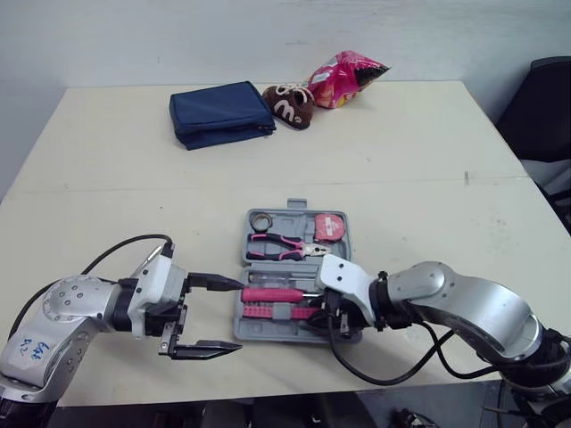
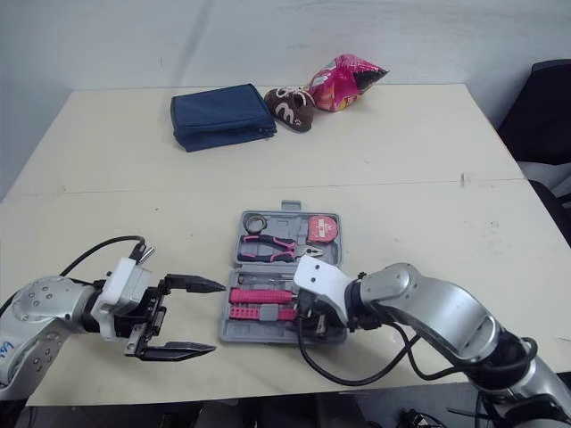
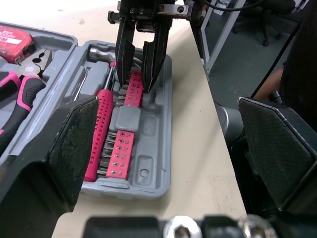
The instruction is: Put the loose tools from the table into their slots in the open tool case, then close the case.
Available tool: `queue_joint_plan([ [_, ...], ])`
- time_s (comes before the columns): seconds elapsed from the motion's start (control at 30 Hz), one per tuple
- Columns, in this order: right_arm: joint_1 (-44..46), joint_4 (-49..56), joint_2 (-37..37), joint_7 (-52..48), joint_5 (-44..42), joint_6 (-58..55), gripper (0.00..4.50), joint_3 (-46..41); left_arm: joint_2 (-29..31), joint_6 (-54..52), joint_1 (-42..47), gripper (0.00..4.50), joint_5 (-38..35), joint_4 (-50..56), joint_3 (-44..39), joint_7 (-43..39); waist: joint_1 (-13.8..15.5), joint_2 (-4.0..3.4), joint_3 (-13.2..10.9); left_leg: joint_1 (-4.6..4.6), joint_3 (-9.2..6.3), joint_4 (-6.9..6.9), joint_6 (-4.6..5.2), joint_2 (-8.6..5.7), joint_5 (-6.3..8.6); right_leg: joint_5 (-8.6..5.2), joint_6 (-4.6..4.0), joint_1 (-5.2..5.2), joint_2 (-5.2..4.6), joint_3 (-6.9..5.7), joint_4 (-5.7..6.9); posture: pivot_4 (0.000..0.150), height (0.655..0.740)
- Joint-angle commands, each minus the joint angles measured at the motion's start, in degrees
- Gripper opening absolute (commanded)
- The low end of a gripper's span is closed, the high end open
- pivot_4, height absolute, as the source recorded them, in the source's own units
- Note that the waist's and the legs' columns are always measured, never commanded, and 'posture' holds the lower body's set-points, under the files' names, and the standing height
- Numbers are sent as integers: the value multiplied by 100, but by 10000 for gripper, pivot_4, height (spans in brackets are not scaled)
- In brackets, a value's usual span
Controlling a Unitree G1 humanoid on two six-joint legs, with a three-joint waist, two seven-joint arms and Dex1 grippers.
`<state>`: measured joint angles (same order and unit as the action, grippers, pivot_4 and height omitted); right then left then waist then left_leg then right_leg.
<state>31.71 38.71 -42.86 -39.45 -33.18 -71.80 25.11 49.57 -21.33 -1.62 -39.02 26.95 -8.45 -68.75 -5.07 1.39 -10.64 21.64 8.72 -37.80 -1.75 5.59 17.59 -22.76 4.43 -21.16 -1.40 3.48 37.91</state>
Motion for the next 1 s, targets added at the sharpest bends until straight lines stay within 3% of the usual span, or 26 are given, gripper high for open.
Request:
queue_joint_plan([
  [0.03, 46, -6, 69, 16, 17, -120, 7919, 166, 23, 17, -21, 45000, -32, 199, -98, 32, -2, 1, 0, -1, 0, 0, 0, 0, -1, 0, 0, 0, 0, 0, 1, 1500, 7400],
  [0.2, 40, 42, 170, 117, -125, -411, 7919, -80, 10, 57, -23, 45000, -2, 138, -97, 44, -4, 1, 1, -2, 0, 1, -2, 0, -3, 1, -1, 0, 0, 0, 5, 1500, 7400],
  [0.37, 184, 242, 124, -90, -412, -449, 31592, -407, 48, 68, -152, 45000, -11, 116, -209, 20, 13, 1, 1, 2, 0, 5, -2, -3, -3, 1, -1, -5, -3, 0, 3, 1500, 7400],
  [0.63, 56, 509, -667, -909, -712, 263, 31592, -968, 44, 107, -275, 45000, 26, 93, -259, -23, 28, 1, 0, 49, -11, 1, 3, -5, -3, 1, -1, -44, -6, -8, -3, 1500, 7400],
  [0.77, -704, 205, -527, -1095, -258, 1826, 31592, -1283, -23, 157, -192, 45000, 78, 18, -189, 4, 28, 6, 3, 51, -12, 3, 5, -7, -2, 1, 0, -42, -5, -8, -11, 1500, 7400],
  [0.87, -1410, -187, -332, -1520, 45, 3133, 23370, -1339, -80, 216, -56, 45000, 158, -98, -101, 9, 34, 9, 5, 52, -12, -1, 5, -9, -2, 1, 0, -39, -4, -8, -11, 1500, 7400],
  [1.0, -1729, -555, 13, -1525, 392, 3830, 3551, -1181, -107, 237, -42, 45000, 189, -108, -61, 2, 9, 8, 3, 48, -6, -14, 6, -6, -2, 4, 5, -36, -1, -4, -3, 1500, 7400],
])
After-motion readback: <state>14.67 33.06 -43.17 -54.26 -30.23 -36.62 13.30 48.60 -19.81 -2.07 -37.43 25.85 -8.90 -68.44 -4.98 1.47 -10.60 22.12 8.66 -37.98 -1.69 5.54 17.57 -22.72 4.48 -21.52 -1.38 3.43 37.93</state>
